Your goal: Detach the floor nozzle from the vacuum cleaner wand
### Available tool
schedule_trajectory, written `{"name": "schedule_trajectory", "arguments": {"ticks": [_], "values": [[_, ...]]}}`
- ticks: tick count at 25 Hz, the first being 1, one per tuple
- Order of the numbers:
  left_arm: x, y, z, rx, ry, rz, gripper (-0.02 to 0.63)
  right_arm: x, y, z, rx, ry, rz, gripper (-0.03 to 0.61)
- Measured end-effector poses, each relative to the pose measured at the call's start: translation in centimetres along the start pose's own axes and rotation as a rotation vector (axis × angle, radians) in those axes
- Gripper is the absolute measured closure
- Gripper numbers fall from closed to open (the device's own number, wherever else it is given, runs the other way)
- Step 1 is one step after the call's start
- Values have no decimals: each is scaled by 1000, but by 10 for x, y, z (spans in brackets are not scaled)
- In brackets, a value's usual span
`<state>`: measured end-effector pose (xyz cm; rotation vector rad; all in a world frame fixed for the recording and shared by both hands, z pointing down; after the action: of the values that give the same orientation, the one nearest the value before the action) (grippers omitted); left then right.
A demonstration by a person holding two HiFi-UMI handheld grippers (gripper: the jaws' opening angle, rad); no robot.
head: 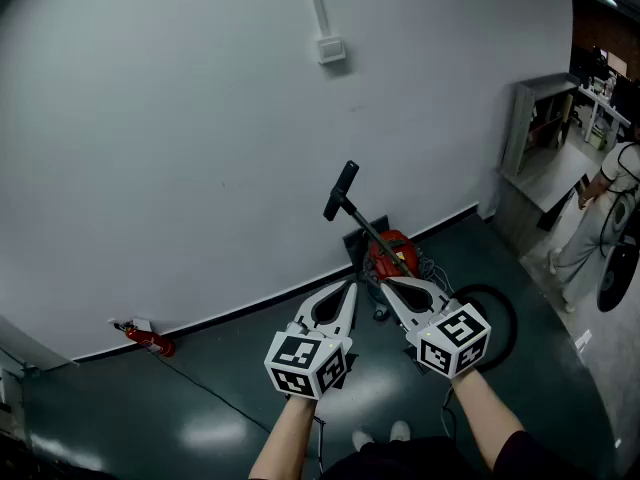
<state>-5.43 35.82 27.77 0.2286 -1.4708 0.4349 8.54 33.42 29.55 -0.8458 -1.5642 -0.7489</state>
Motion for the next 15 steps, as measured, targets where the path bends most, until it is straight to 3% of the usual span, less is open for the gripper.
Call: {"name": "schedule_trajectory", "arguments": {"ticks": [15], "values": [[7, -31, -20, -34, -35, 51, 611, -1, 15, -35, -21, -30, -15, 561]]}}
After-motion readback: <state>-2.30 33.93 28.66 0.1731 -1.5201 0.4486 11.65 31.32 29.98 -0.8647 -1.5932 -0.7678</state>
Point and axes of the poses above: the fingertips, and each gripper's own axes: y backward along the fingers, z to its left, x out of its underside, the point moved 7 cm from there along y, backward along the fingers, and after that the axes turned 5 degrees about -x, right-handed, at the moved point
